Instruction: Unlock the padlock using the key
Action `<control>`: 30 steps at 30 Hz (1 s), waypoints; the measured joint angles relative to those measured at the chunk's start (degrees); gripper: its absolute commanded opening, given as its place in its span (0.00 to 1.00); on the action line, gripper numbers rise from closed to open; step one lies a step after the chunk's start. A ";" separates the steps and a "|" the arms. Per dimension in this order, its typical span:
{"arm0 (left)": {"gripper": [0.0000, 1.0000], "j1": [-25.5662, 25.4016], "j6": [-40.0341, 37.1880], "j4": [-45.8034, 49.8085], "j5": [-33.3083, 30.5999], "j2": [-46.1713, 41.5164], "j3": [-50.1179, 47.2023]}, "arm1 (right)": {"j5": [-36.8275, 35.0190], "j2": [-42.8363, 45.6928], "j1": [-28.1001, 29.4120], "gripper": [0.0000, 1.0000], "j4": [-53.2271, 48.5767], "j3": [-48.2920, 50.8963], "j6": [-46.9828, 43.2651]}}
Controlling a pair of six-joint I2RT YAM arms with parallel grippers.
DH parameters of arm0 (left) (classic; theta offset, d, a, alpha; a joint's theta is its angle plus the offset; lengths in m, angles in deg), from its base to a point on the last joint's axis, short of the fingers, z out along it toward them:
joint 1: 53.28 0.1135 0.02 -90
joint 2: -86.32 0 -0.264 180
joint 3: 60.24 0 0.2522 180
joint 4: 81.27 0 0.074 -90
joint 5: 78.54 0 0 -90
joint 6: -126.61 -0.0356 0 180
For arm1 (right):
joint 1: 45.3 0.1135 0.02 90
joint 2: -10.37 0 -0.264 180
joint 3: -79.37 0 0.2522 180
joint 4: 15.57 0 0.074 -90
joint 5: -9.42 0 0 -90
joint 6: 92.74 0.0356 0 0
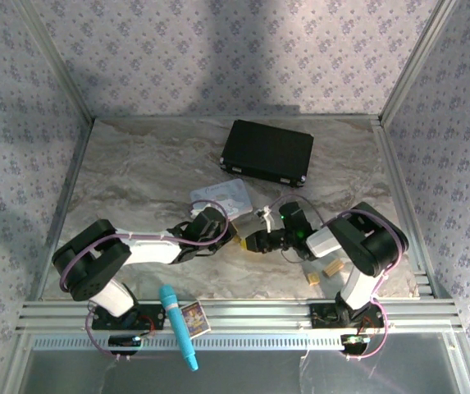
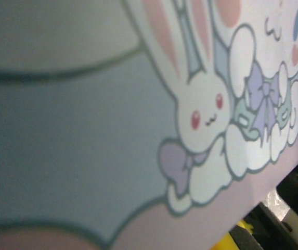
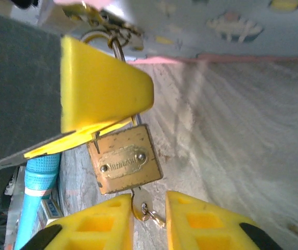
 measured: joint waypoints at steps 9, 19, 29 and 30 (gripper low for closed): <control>0.00 -0.22 -1.77 2.89 0.68 -0.50 0.39 | -5.77 2.84 -1.92 0.37 -1.42 0.24 0.59; 0.00 -0.57 -4.70 8.83 0.44 -0.50 2.16 | -15.32 14.84 -1.75 0.39 -15.98 -1.22 -3.54; 0.06 -1.31 -9.66 24.35 -2.91 2.32 10.62 | -28.98 19.71 -1.09 0.45 -33.92 -14.23 -9.66; 0.09 -1.36 -10.34 26.18 -3.39 2.84 11.89 | -29.83 19.32 -0.68 0.45 -34.99 -16.13 -10.43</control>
